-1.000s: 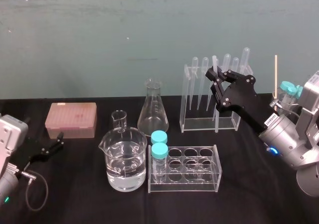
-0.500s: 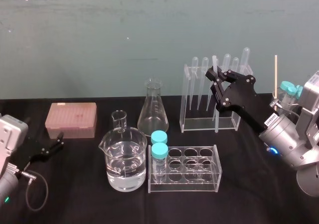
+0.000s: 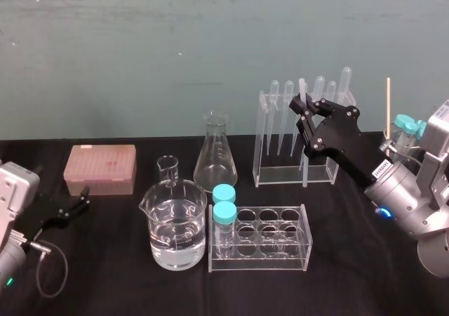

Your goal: Pick up the stirring rod with one hand, then place it down.

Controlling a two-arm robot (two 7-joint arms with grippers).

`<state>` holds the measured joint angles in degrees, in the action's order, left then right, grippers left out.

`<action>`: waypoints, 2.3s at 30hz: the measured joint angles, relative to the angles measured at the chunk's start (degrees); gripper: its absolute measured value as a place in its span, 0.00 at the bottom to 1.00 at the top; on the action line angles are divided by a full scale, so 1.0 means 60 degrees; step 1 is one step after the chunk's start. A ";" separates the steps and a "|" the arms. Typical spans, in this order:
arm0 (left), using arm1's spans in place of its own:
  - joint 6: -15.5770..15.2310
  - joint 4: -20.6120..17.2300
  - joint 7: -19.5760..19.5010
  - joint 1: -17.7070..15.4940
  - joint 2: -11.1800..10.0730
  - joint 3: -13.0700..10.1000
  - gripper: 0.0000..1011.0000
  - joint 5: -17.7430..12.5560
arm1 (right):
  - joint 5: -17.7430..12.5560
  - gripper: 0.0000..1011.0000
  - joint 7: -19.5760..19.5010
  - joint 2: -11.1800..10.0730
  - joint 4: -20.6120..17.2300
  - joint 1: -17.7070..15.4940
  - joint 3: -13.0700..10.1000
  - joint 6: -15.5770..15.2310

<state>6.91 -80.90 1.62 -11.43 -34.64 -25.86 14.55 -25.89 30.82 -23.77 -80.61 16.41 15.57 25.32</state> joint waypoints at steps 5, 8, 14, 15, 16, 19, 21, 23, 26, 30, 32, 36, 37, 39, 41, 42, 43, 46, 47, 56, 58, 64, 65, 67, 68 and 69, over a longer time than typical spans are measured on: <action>0.0000 0.0000 0.0000 0.0000 -0.0001 0.0000 0.99 0.0000 | 0.0000 0.07 0.0000 0.0000 0.0000 0.0000 0.0000 -0.0001; 0.0000 0.0000 0.0000 0.0000 -0.0001 0.0000 0.99 0.0000 | 0.0004 0.07 0.0005 0.0011 0.0002 0.0000 -0.0015 -0.0001; 0.0000 0.0000 0.0000 0.0000 -0.0001 0.0000 0.99 0.0001 | 0.0004 0.07 0.0130 0.0079 0.0062 0.0008 -0.0131 -0.0025; 0.0000 0.0000 0.0000 0.0000 0.0000 0.0000 0.99 0.0000 | 0.0004 0.07 0.0166 0.0099 0.0077 0.0009 -0.0168 -0.0039; 0.0000 0.0000 0.0000 0.0000 -0.0001 0.0000 0.99 0.0000 | 0.0006 0.07 0.0184 0.0111 0.0082 0.0010 -0.0182 -0.0042; 0.0000 0.0000 0.0000 0.0000 0.0000 0.0000 0.99 0.0000 | 0.0015 0.07 0.0262 0.0146 0.0104 0.0009 -0.0245 -0.0053; 0.0000 0.0000 0.0000 0.0000 -0.0001 0.0000 0.99 0.0000 | 0.0018 0.07 0.0325 0.0167 0.0106 0.0002 -0.0287 -0.0065; 0.0000 0.0000 0.0000 0.0000 0.0000 0.0000 0.99 0.0001 | 0.0017 0.07 0.0367 0.0176 0.0106 -0.0006 -0.0310 -0.0086; 0.0000 0.0000 0.0000 0.0000 -0.0001 0.0000 0.99 0.0000 | -0.0011 0.07 0.0454 0.0196 0.0096 -0.0019 -0.0335 -0.0148; 0.0000 0.0000 0.0000 0.0000 -0.0001 0.0000 0.99 0.0000 | -0.0098 0.07 0.0601 0.0181 0.0020 -0.0074 -0.0335 -0.0267; 0.0000 0.0000 0.0000 0.0001 0.0000 0.0000 0.99 0.0000 | -0.0156 0.07 0.0719 0.0144 -0.0020 -0.0105 -0.0299 -0.0352; -0.0001 0.0000 0.0000 0.0000 -0.0001 0.0000 0.99 0.0000 | -0.0253 0.07 0.0885 0.0088 -0.0031 -0.0130 -0.0210 -0.0487; 0.0000 0.0000 0.0000 0.0000 -0.0001 0.0000 0.99 0.0000 | -0.0258 0.07 0.0908 0.0078 -0.0029 -0.0130 -0.0193 -0.0499; 0.0000 0.0000 0.0000 0.0000 0.0000 0.0000 0.99 0.0000 | -0.0276 0.07 0.0998 0.0050 0.0019 -0.0130 -0.0120 -0.0540; 0.0000 0.0000 0.0000 0.0000 -0.0001 -0.0001 0.99 0.0000 | -0.0296 0.07 0.1046 0.0044 0.0089 -0.0115 -0.0067 -0.0562; 0.0000 0.0000 0.0000 0.0000 0.0000 0.0000 0.99 0.0000 | -0.0298 0.07 0.1096 0.0039 0.0184 -0.0084 -0.0014 -0.0565; 0.0000 0.0000 0.0000 0.0000 0.0000 0.0000 0.99 0.0001 | -0.0288 0.07 0.1120 0.0038 0.0235 -0.0065 0.0013 -0.0560; 0.0000 0.0000 0.0000 0.0000 -0.0001 0.0000 0.99 0.0000 | -0.0221 0.07 0.1200 0.0042 0.0466 0.0032 0.0132 -0.0506; 0.0000 0.0000 0.0000 0.0000 -0.0001 -0.0001 0.99 0.0000 | -0.0180 0.07 0.1248 0.0050 0.0586 0.0085 0.0192 -0.0479; 0.0000 0.0000 0.0000 0.0000 -0.0001 0.0000 0.99 0.0000 | -0.0254 0.07 0.1620 0.0159 0.1220 0.0384 0.0502 -0.0431; 0.0000 0.0000 0.0000 0.0000 -0.0001 0.0000 0.99 0.0001 | -0.0295 0.07 0.1682 0.0170 0.1292 0.0421 0.0541 -0.0461; 0.0000 0.0000 0.0000 0.0000 -0.0001 0.0000 0.99 0.0000 | -0.0340 0.07 0.1836 0.0200 0.1606 0.0573 0.0738 -0.0569; 0.0000 0.0000 0.0000 0.0000 0.0000 0.0000 0.99 0.0000 | -0.0340 0.07 0.1844 0.0201 0.1650 0.0592 0.0761 -0.0579; 0.0000 0.0000 0.0000 0.0000 -0.0001 0.0000 0.99 0.0000 | -0.0318 0.07 0.1855 0.0202 0.1782 0.0644 0.0822 -0.0615; 0.0000 0.0000 0.0000 0.0001 0.0000 0.0000 0.99 0.0000 | -0.0315 0.07 0.1855 0.0200 0.1824 0.0657 0.0841 -0.0629; 0.0000 0.0000 0.0000 0.0000 0.0000 0.0000 0.99 0.0000 | -0.0297 0.07 0.1855 0.0200 0.1880 0.0681 0.0870 -0.0645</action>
<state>6.90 -80.90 1.62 -11.43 -34.64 -25.86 14.55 -27.68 41.95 -22.57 -69.33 20.50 20.79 21.45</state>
